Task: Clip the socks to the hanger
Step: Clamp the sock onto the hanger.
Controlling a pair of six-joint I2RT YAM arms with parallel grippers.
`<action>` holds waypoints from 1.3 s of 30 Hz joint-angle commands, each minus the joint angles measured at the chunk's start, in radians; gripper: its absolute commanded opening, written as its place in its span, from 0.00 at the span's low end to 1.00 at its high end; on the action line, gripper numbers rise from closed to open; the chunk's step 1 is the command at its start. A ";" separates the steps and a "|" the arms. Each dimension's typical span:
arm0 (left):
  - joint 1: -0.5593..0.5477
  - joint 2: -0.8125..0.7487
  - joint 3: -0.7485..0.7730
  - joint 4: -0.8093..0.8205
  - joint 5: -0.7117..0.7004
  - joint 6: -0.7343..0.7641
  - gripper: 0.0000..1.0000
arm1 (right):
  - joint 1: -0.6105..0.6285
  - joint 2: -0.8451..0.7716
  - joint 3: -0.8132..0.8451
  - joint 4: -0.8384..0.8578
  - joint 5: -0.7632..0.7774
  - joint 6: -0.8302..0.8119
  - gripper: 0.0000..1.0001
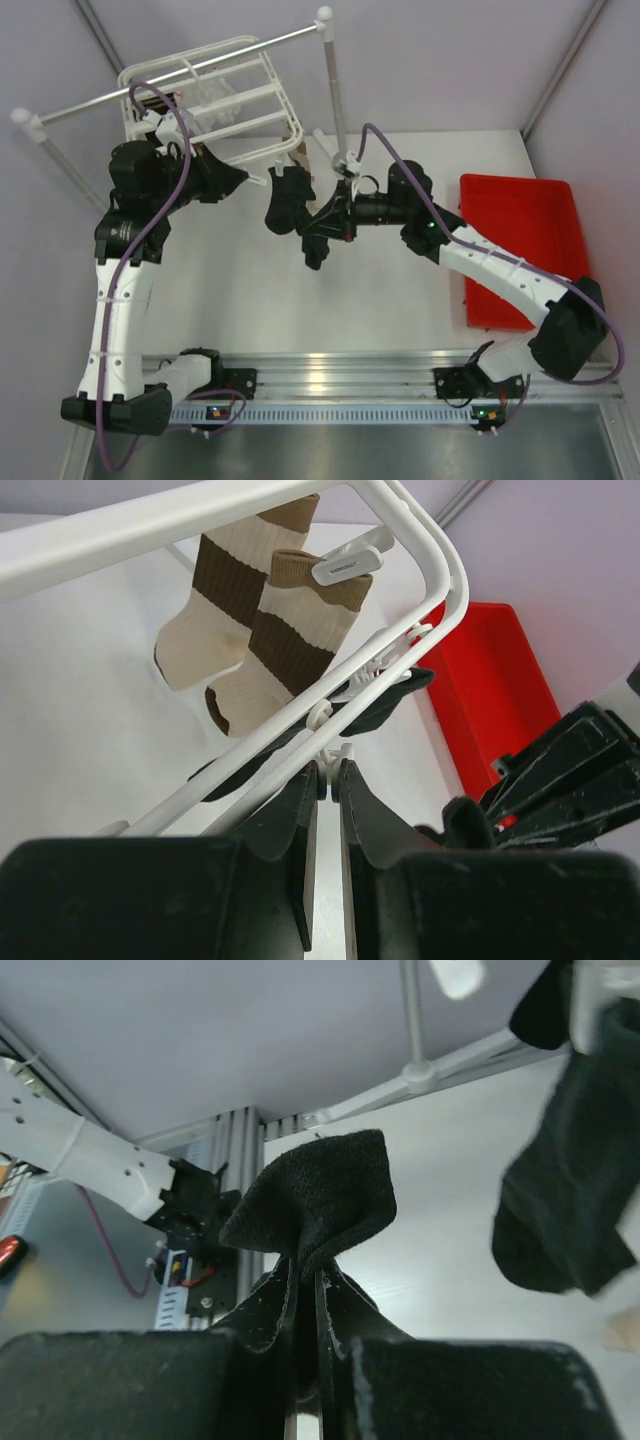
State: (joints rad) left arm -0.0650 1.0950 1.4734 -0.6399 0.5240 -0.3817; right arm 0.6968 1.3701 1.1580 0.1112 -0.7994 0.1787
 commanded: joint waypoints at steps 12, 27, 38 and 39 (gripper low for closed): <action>0.005 -0.030 -0.022 0.074 0.062 -0.068 0.00 | 0.130 0.245 0.224 0.303 0.201 0.171 0.00; 0.005 -0.041 -0.030 0.065 0.059 -0.069 0.00 | 0.099 0.267 0.210 0.351 0.172 0.186 0.00; 0.005 -0.034 -0.025 0.063 0.057 -0.077 0.00 | 0.087 0.231 0.149 0.358 0.157 0.169 0.00; 0.005 -0.034 -0.024 0.065 0.056 -0.079 0.00 | 0.083 0.228 0.146 0.358 0.155 0.171 0.00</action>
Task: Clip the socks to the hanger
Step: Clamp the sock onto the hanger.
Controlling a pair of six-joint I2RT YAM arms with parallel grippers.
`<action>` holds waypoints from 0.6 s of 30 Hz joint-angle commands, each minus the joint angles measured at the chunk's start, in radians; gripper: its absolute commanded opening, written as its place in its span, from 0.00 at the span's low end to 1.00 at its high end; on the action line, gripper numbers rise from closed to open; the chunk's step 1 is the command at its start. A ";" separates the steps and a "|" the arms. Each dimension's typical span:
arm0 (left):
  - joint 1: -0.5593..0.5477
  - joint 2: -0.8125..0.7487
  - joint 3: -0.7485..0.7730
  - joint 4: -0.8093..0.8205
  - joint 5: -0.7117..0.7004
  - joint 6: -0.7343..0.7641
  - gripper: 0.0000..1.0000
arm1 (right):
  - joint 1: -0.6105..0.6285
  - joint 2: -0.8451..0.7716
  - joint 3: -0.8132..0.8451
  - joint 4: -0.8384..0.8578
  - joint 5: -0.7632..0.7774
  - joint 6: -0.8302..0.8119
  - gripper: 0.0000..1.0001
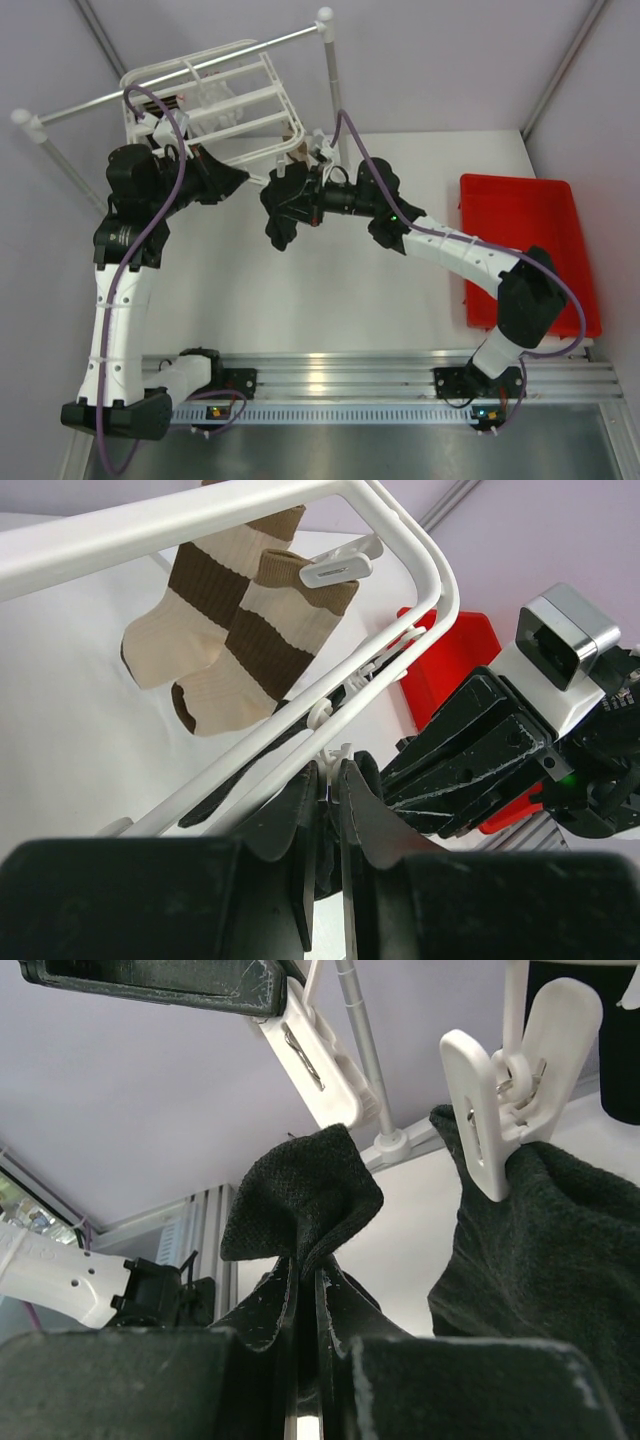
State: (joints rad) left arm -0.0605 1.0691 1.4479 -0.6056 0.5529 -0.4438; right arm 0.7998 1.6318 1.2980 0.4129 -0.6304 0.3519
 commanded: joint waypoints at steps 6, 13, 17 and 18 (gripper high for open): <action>0.001 -0.005 0.003 0.023 0.039 -0.010 0.00 | -0.030 -0.040 -0.002 0.063 -0.023 0.009 0.00; 0.001 -0.001 0.011 0.021 0.059 -0.006 0.00 | -0.040 -0.021 0.020 0.075 -0.035 0.025 0.00; 0.001 -0.001 0.006 0.015 0.071 -0.003 0.00 | -0.040 -0.013 0.044 0.072 -0.034 0.025 0.00; 0.001 -0.001 0.003 0.015 0.076 -0.003 0.00 | -0.040 -0.010 0.055 0.073 -0.034 0.024 0.00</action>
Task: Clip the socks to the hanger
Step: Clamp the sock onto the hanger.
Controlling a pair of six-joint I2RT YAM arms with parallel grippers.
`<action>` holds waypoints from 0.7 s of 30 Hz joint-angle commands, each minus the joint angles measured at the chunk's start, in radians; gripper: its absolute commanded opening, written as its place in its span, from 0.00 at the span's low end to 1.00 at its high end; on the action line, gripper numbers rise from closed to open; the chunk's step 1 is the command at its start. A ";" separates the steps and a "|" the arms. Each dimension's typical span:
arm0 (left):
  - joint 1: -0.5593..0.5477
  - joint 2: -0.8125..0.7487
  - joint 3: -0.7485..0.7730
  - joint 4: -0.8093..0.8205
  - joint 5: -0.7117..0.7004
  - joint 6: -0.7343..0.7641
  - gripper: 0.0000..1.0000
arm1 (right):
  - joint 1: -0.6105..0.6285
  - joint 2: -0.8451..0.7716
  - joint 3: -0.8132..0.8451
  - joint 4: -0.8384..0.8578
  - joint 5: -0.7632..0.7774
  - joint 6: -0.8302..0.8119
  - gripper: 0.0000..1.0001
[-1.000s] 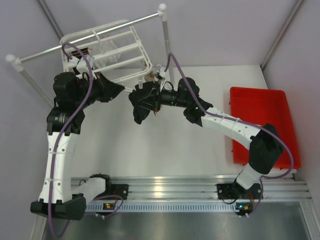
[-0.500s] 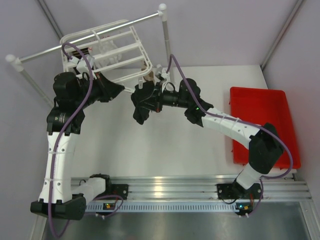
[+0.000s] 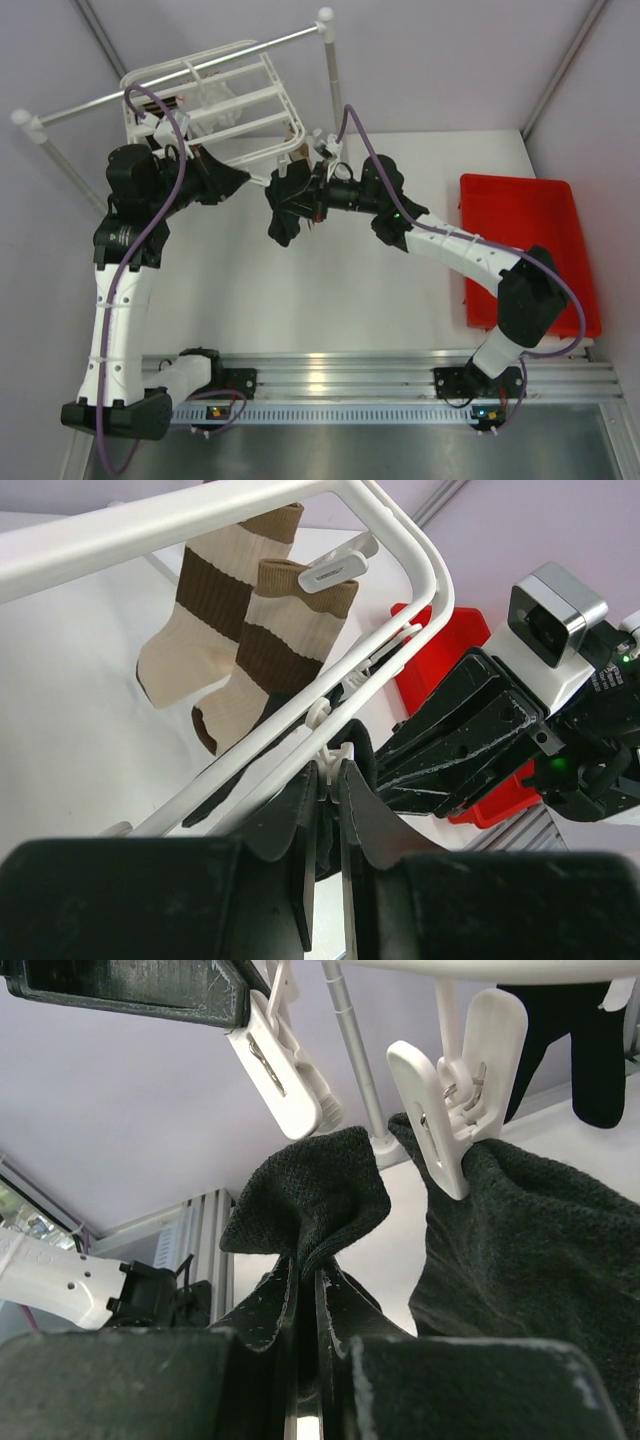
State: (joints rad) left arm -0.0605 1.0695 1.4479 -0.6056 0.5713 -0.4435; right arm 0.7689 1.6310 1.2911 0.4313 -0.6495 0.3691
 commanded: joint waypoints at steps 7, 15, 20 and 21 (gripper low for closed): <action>0.001 0.004 0.003 0.020 0.071 -0.008 0.00 | -0.006 0.018 0.106 0.066 -0.030 0.014 0.00; 0.001 0.003 -0.003 0.047 0.096 -0.026 0.00 | 0.000 0.044 0.146 0.053 -0.042 0.013 0.00; 0.001 -0.003 -0.006 0.063 0.102 -0.035 0.00 | 0.001 0.061 0.159 0.037 -0.047 -0.004 0.00; 0.001 -0.003 -0.004 0.058 0.102 -0.032 0.00 | 0.003 0.059 0.157 0.037 -0.045 -0.004 0.00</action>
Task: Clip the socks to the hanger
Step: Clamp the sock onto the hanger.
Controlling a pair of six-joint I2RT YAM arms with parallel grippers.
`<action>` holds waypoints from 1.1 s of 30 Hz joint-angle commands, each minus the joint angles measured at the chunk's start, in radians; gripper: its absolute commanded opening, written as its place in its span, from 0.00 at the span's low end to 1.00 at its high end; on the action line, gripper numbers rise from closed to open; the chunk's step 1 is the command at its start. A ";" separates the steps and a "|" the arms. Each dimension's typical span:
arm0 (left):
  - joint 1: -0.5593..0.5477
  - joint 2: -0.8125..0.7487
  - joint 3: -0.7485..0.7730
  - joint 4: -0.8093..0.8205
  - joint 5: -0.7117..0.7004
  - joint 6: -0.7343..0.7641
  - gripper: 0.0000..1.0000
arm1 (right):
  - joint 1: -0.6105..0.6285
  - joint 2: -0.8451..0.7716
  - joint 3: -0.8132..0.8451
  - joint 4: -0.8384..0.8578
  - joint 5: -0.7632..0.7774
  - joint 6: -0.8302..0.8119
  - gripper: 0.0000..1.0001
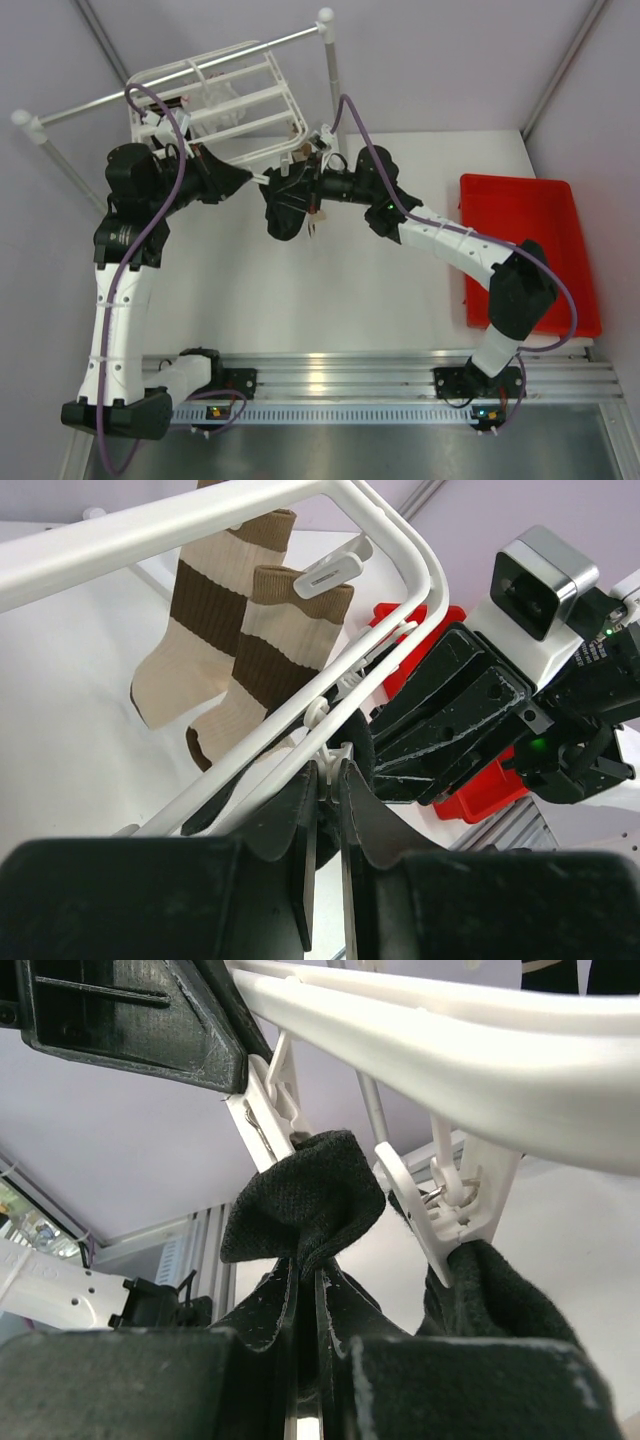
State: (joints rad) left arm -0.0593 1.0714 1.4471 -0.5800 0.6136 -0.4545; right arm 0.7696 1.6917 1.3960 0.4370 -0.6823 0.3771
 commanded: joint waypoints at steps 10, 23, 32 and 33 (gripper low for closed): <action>-0.001 -0.008 0.006 0.014 0.037 -0.009 0.41 | -0.001 -0.020 0.067 0.025 -0.008 -0.020 0.00; -0.001 -0.116 -0.031 0.011 0.011 0.059 0.65 | -0.021 -0.038 0.061 -0.043 0.013 -0.104 0.00; -0.001 -0.244 -0.100 -0.066 0.025 0.207 0.89 | -0.035 -0.121 -0.021 -0.138 0.044 -0.182 0.43; -0.001 -0.249 -0.100 -0.076 0.018 0.226 0.98 | -0.036 -0.136 -0.031 -0.152 0.050 -0.187 0.47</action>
State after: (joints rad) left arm -0.0597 0.8417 1.3602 -0.6292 0.6323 -0.3054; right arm 0.7467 1.6474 1.3819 0.3092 -0.6502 0.2371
